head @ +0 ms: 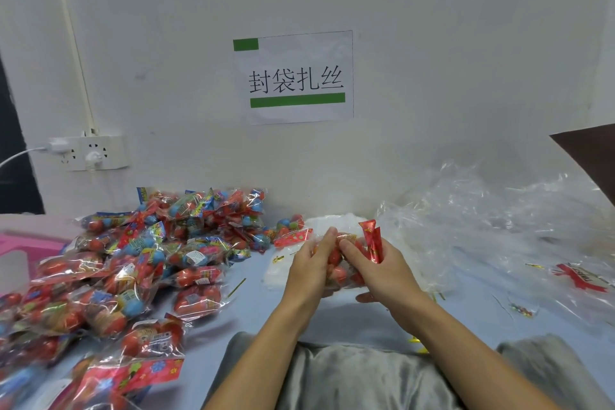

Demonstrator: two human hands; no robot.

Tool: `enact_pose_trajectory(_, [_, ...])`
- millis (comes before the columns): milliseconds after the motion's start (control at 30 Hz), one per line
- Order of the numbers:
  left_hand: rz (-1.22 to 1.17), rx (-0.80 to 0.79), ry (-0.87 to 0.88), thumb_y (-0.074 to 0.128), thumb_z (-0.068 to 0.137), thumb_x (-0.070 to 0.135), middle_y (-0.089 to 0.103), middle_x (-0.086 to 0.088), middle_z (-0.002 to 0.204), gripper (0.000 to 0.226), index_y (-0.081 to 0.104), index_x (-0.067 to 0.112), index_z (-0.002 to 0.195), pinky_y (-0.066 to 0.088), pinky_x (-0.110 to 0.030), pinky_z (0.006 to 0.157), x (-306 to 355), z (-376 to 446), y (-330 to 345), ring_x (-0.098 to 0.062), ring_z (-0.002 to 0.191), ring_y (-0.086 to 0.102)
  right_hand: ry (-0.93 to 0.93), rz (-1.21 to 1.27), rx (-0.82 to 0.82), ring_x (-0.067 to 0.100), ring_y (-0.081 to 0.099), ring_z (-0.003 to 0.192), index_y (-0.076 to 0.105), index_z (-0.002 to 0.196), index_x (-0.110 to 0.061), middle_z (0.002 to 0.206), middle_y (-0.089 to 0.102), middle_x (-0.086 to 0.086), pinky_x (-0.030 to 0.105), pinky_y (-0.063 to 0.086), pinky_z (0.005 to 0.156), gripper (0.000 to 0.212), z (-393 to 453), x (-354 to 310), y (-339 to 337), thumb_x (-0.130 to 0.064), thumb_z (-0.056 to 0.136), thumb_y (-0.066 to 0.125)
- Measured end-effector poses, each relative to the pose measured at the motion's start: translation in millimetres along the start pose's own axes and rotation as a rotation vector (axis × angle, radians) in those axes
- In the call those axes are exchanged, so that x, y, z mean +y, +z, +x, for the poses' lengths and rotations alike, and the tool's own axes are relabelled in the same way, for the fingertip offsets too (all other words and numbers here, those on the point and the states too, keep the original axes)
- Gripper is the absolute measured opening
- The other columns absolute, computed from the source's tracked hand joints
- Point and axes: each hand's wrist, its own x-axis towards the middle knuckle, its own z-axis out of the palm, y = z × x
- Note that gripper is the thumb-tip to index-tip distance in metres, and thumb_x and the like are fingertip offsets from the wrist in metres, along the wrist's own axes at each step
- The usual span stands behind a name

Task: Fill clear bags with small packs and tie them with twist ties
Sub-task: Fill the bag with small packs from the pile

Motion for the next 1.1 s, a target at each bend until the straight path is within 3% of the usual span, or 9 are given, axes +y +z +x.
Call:
enact_pose_trajectory(100, [-0.060,-0.016,-0.054,0.053,0.089,0.065,0.076,0.007,0.085,0.046,0.068,0.026,0.108,0.059,-0.036,0.070,0.1,0.1,-0.1,-0.014,0.077,0.075,-0.055,-0.010,0.028,0.008,0.076,0.076,0.065,0.098,-0.031,0.086,0.077,-0.011,0.022,0.055,0.052,0.026,-0.4,0.9,0.1,-0.052,0.085,0.075])
enact_pose_trajectory(200, [-0.064,0.076,-0.067,0.055,0.089,0.065,0.069,0.002,0.073,0.050,0.067,0.019,0.103,0.057,-0.029,0.057,2.3,-1.2,-0.7,-0.015,0.064,0.068,-0.084,-0.042,-0.043,0.004,0.072,0.069,0.061,0.096,-0.031,0.079,0.073,-0.015,0.020,0.053,0.054,0.018,-0.9,1.2,4.0,-0.041,0.089,0.074])
enact_pose_trajectory(367, [0.127,0.269,0.071,0.047,0.095,0.059,0.072,-0.011,0.104,0.052,0.066,0.013,0.113,0.059,-0.037,0.068,2.8,-0.9,1.6,-0.026,0.093,0.070,-0.052,-0.032,-0.121,0.008,0.072,0.069,0.056,0.099,-0.023,0.070,0.069,-0.017,0.032,0.059,0.063,0.019,-3.9,-2.9,11.5,-0.036,0.094,0.068])
enact_pose_trajectory(533, [0.363,0.396,0.187,0.039,0.097,0.060,0.070,-0.001,0.096,0.048,0.064,0.019,0.098,0.053,-0.038,0.079,5.8,-5.2,2.1,-0.020,0.091,0.064,0.034,-0.007,-0.120,0.016,0.075,0.086,0.058,0.112,-0.022,0.102,0.075,-0.001,0.043,0.063,0.079,0.039,-8.7,-9.5,18.8,-0.056,0.092,0.061])
enact_pose_trajectory(733, [0.441,0.403,0.211,0.032,0.097,0.064,0.069,-0.001,0.092,0.055,0.065,0.019,0.093,0.053,-0.044,0.084,8.5,-8.1,1.6,-0.024,0.093,0.064,-0.010,-0.101,0.010,0.019,0.075,0.068,0.060,0.103,-0.019,0.083,0.074,0.000,0.030,0.056,0.053,0.044,-9.2,-7.6,22.6,-0.062,0.090,0.060])
enact_pose_trajectory(867, [0.248,0.314,0.111,0.036,0.097,0.062,0.067,-0.001,0.085,0.051,0.063,0.021,0.085,0.060,-0.049,0.067,10.6,-8.5,3.5,-0.025,0.082,0.068,-0.087,-0.138,0.087,0.019,0.072,0.063,0.061,0.094,-0.019,0.078,0.072,0.001,0.026,0.050,0.046,0.040,-7.2,-5.0,22.1,-0.058,0.090,0.063])
enact_pose_trajectory(967, [0.129,0.242,0.001,0.041,0.098,0.058,0.068,-0.004,0.092,0.041,0.062,0.024,0.092,0.054,-0.030,0.044,10.4,-8.7,3.3,-0.020,0.072,0.069,-0.128,-0.171,0.112,0.016,0.071,0.074,0.059,0.093,-0.022,0.084,0.070,-0.002,0.036,0.058,0.067,0.036,-4.6,-0.1,21.8,-0.057,0.088,0.064])
enact_pose_trajectory(1033, [0.093,0.211,-0.027,0.044,0.098,0.055,0.068,-0.004,0.095,0.034,0.060,0.026,0.093,0.053,-0.028,0.045,9.8,-8.1,2.8,-0.020,0.071,0.069,-0.134,-0.178,0.106,0.015,0.070,0.080,0.059,0.095,-0.024,0.087,0.069,-0.003,0.038,0.059,0.075,0.032,-3.8,1.3,21.7,-0.055,0.087,0.066])
enact_pose_trajectory(1100, [0.093,0.200,-0.025,0.045,0.099,0.053,0.069,-0.004,0.098,0.033,0.062,0.024,0.097,0.053,-0.028,0.046,8.4,-6.6,3.3,-0.023,0.075,0.070,-0.118,-0.191,0.065,0.016,0.070,0.079,0.058,0.097,-0.025,0.088,0.069,-0.003,0.030,0.054,0.062,0.030,-4.5,-1.0,20.6,-0.052,0.088,0.068])
